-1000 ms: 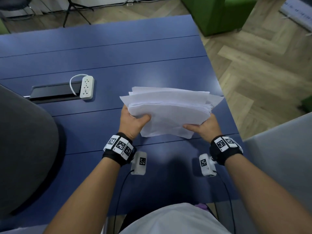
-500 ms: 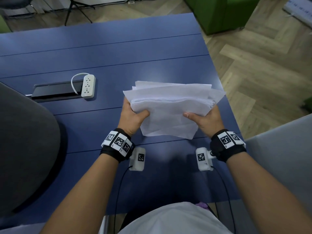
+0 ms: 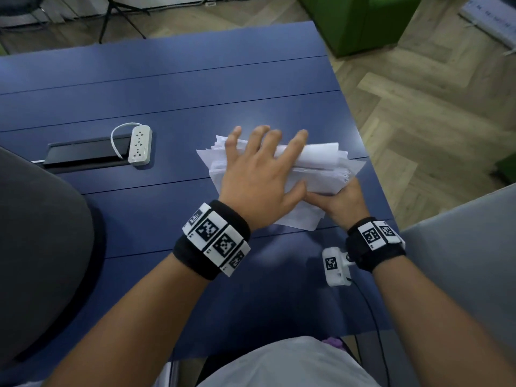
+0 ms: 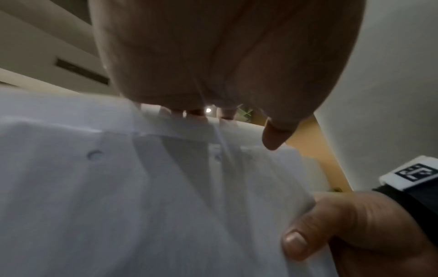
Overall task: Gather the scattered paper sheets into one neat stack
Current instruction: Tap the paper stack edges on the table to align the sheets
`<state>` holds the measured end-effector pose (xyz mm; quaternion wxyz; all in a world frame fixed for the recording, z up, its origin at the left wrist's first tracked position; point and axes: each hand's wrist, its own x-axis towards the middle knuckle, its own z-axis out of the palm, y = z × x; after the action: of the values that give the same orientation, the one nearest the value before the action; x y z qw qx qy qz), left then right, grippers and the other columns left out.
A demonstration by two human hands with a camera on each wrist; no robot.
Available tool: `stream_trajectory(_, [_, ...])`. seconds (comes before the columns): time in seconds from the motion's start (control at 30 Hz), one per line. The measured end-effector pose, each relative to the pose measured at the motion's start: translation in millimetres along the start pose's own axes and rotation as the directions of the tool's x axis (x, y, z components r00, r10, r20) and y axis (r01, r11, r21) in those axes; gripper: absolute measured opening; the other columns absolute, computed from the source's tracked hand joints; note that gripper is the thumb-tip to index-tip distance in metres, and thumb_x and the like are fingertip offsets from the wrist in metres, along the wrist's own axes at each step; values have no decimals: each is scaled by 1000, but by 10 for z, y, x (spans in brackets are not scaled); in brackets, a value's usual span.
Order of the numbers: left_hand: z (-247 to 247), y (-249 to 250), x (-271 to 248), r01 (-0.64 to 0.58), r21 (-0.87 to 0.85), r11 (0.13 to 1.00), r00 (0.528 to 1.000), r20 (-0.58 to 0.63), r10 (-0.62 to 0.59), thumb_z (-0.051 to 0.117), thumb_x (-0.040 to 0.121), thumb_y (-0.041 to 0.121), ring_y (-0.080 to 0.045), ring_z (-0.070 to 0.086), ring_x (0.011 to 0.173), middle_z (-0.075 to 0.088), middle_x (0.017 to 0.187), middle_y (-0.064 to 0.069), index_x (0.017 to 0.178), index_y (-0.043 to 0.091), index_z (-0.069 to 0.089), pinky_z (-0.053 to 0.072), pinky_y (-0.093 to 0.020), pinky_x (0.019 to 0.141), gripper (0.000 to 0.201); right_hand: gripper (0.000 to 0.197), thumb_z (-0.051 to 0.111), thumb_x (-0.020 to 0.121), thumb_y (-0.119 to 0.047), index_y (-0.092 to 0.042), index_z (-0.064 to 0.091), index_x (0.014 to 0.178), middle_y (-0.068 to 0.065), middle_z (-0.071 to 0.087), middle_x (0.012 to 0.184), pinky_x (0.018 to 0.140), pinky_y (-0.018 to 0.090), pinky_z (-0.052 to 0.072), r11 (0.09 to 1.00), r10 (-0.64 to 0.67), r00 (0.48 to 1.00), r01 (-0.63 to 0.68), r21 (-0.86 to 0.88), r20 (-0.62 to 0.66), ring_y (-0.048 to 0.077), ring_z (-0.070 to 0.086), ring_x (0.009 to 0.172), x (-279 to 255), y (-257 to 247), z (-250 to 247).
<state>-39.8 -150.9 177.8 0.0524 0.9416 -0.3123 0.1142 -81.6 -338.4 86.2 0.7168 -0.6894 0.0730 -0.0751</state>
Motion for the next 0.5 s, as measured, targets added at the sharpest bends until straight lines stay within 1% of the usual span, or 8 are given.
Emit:
stream_trajectory(0.03, [4, -10, 6, 15, 0, 1000, 1000, -13, -15, 47, 85, 59, -30, 44, 134, 54, 133, -4, 149, 32, 41, 19, -60, 113, 69, 47, 86, 71, 6, -16, 71, 110, 12, 76, 108, 89, 42, 59, 1000, 0, 1000, 0, -6, 12, 27, 73, 101, -11, -2, 3])
stream_trajectory(0.13, [19, 10, 5, -12, 15, 1000, 1000, 12, 12, 48, 86, 54, -34, 46, 130, 55, 133, -6, 147, 35, 43, 22, -62, 111, 65, 49, 86, 70, 8, -22, 70, 106, 3, 77, 104, 85, 35, 60, 999, 22, 1000, -22, -28, 10, 19, 74, 98, -14, 15, -6])
stream_trajectory(0.23, [7, -32, 14, 1, -29, 1000, 1000, -22, -2, 47, 89, 40, -33, 49, 125, 57, 127, -3, 136, 31, 52, 24, -62, 110, 47, 50, 88, 69, 6, -23, 69, 106, 4, 76, 106, 87, 38, 61, 999, 29, 1000, -29, -22, 0, 20, 73, 100, -5, 29, -7])
stream_trajectory(0.27, [4, -28, 24, -12, -31, 999, 1000, -26, 11, 45, 91, 37, -33, 49, 125, 57, 128, -2, 134, 30, 54, 24, -62, 110, 44, 51, 88, 69, 6, -23, 69, 107, 4, 76, 106, 88, 38, 60, 999, 33, 999, -33, -16, 4, 20, 73, 100, -11, 41, -10])
stream_trajectory(0.33, [25, 33, 24, -76, -14, 997, 997, -18, 76, 45, 95, 35, -34, 48, 129, 57, 133, -4, 136, 29, 54, 24, -63, 111, 42, 53, 88, 68, 6, -23, 68, 107, 5, 76, 106, 87, 37, 60, 999, 34, 999, -34, -10, 12, 19, 73, 100, -11, 28, -7])
stream_trajectory(0.4, [57, 126, 29, -129, 9, 992, 992, -2, 129, 44, 99, 36, -35, 46, 133, 54, 140, -7, 145, 31, 48, 23, -63, 111, 46, 55, 88, 67, 7, -24, 67, 107, 7, 75, 105, 86, 35, 60, 1000, 13, 1000, -13, -11, 12, 20, 73, 99, -4, 19, -10])
stream_trajectory(0.47, [83, 210, 41, -143, 12, 990, 990, 10, 143, 39, 101, 39, -37, 40, 139, 49, 148, -8, 152, 36, 38, 20, -64, 112, 50, 56, 88, 67, 8, -27, 67, 106, 7, 75, 105, 84, 35, 60, 999, -20, 1000, 21, -29, 23, 21, 73, 99, -3, 0, 0])
stream_trajectory(0.5, [90, 256, 51, -147, 13, 989, 989, 12, 146, 37, 102, 41, -38, 37, 141, 45, 151, -9, 153, 38, 33, 19, -64, 113, 52, 55, 88, 69, 7, -29, 68, 105, 6, 75, 105, 84, 34, 60, 998, -45, 999, 46, -48, 22, 20, 73, 99, 4, 12, 2])
